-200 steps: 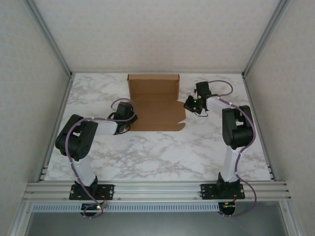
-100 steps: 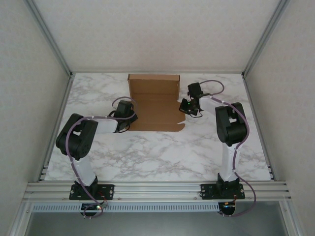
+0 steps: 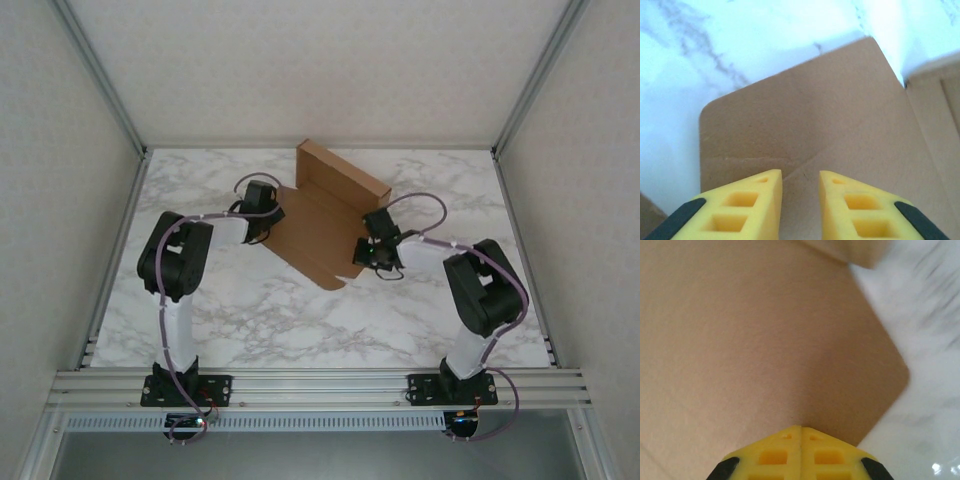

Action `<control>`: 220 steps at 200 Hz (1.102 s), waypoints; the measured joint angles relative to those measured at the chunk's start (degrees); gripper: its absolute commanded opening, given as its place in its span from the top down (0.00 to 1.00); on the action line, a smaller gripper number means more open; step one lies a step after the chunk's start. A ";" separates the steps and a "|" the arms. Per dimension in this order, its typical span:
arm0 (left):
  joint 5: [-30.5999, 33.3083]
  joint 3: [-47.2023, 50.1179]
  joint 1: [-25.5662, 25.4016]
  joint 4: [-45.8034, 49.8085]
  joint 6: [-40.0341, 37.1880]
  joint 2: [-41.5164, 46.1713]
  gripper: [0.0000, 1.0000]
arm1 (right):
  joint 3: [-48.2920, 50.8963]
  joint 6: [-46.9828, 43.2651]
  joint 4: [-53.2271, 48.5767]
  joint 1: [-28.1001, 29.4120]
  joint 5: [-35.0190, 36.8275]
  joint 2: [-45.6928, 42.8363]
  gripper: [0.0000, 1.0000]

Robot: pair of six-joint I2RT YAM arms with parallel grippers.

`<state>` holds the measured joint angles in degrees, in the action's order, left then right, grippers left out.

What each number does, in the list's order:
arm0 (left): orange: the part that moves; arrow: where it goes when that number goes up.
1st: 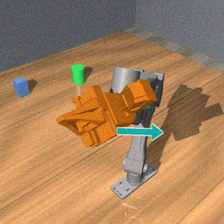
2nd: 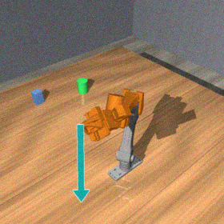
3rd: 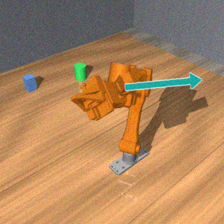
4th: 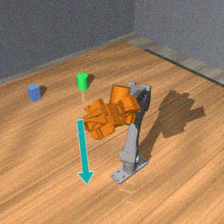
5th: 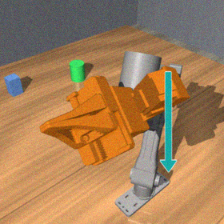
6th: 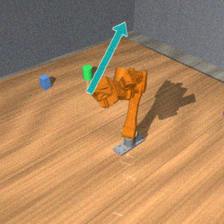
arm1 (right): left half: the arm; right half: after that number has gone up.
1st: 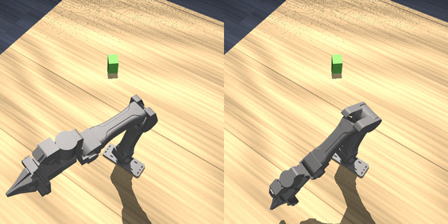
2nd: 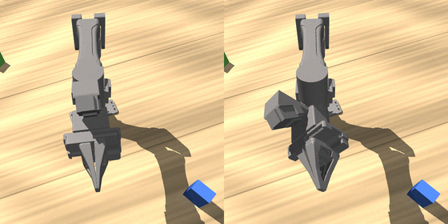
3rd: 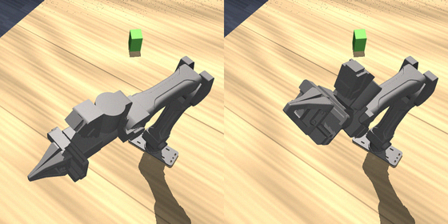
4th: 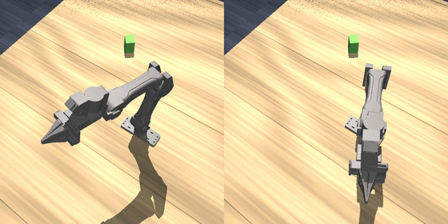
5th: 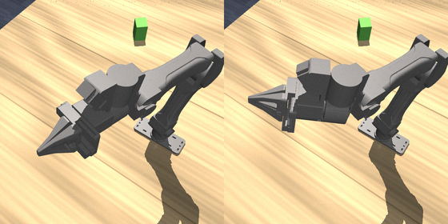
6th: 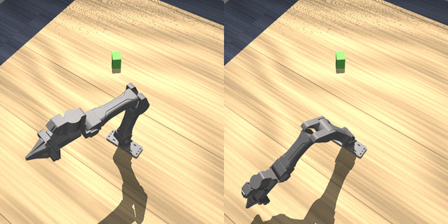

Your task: Fold the paper box

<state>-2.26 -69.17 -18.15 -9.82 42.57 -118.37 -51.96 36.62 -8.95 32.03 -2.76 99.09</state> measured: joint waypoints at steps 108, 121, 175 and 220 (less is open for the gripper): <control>-7.93 -3.96 3.72 5.18 -3.78 3.69 0.58 | -6.21 -10.49 -14.27 9.25 -6.86 -27.23 0.48; -8.55 -2.89 3.67 4.94 -3.56 6.69 0.58 | -11.50 -12.59 -17.16 7.30 -3.06 -28.06 0.43; -8.96 4.48 3.26 5.22 -2.10 21.11 0.56 | -31.12 -24.63 -24.13 2.36 13.81 -12.07 0.31; -7.67 8.79 3.26 7.17 -2.23 33.79 0.54 | -40.00 -31.82 -29.07 2.51 18.75 3.02 0.33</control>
<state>-9.93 -60.38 -14.90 -2.66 40.34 -84.58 -91.96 4.80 -38.02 34.54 15.99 102.10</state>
